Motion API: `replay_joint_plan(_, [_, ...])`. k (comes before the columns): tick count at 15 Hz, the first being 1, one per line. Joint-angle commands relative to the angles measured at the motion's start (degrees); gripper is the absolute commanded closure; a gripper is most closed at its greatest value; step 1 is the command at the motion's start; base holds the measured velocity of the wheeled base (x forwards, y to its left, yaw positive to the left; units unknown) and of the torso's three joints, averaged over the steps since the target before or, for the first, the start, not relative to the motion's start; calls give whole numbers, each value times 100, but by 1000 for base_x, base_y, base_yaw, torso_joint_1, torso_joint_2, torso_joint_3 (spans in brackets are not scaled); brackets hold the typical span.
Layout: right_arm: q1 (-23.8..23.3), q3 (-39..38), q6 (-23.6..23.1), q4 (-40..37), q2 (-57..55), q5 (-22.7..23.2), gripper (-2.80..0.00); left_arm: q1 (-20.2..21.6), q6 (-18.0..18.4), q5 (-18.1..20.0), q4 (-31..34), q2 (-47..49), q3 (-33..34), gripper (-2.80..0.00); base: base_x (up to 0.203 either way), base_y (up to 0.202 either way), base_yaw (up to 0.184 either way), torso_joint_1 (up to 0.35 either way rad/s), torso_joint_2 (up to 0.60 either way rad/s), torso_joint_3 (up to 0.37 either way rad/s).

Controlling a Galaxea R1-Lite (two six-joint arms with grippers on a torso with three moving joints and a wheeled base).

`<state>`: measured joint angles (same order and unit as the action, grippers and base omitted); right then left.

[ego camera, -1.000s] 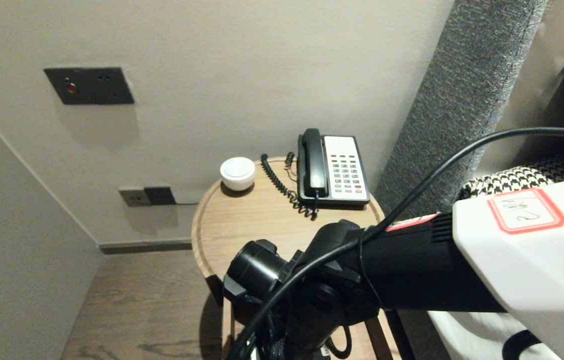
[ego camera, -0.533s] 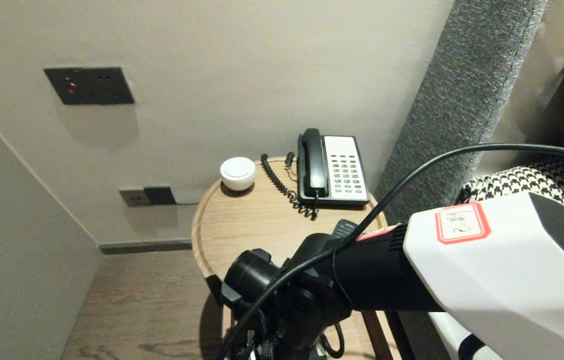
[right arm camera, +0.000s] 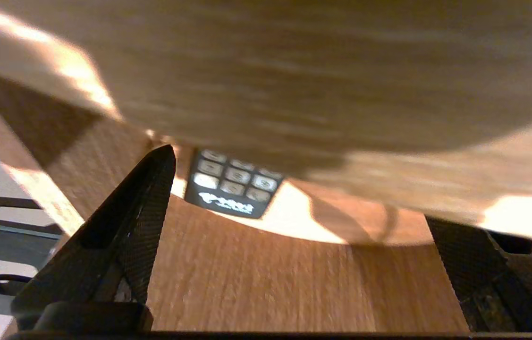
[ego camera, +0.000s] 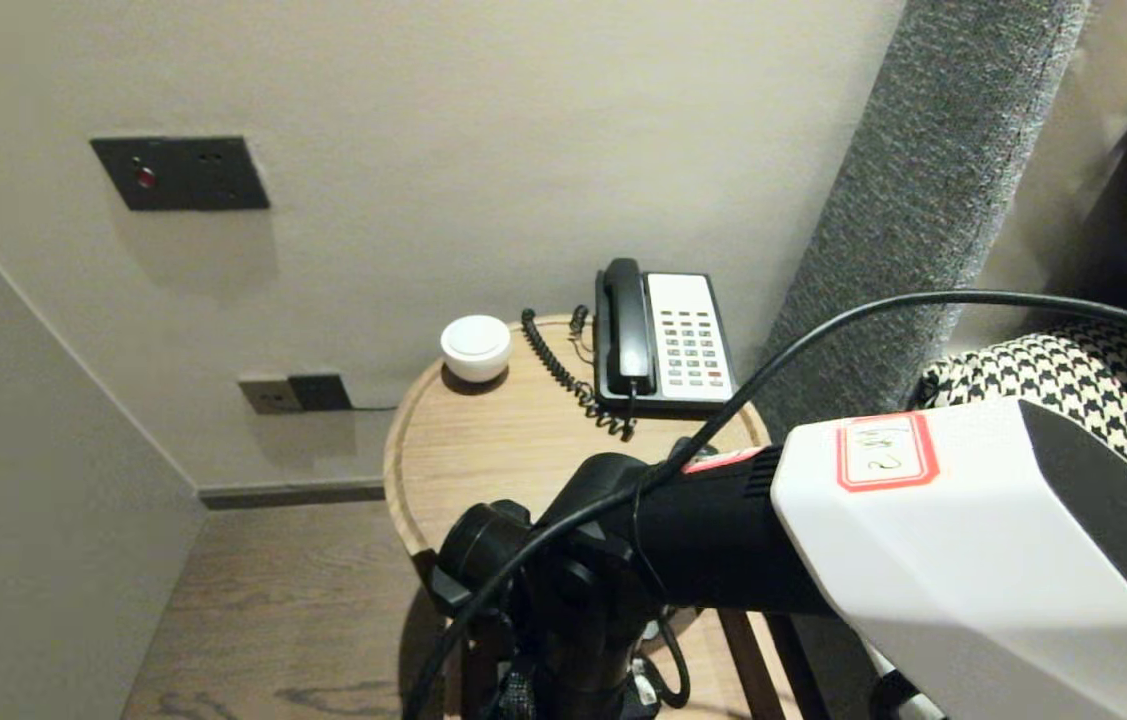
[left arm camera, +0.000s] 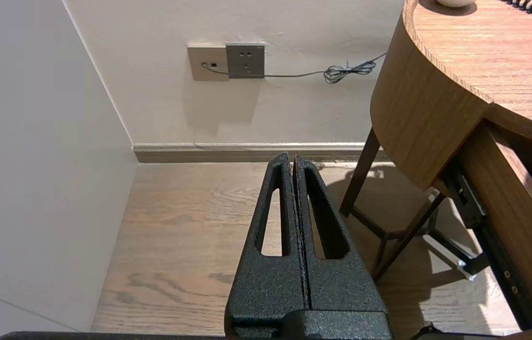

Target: Take the remote control out of the drawer one by one and place them on the table

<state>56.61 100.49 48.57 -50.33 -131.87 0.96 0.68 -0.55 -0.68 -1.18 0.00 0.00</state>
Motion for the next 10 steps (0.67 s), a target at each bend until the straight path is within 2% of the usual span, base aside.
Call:
replay_joint_plan(1, [7, 278, 38, -328, -173, 8, -280, 2, 2, -2, -5, -17, 0, 0, 0, 0, 0, 0, 0, 0])
replay_joint_plan(10, [255, 66, 179, -355, 516, -472, -280, 2, -6, -2, -5, -18, 0, 0, 0, 0, 0, 0, 0, 0])
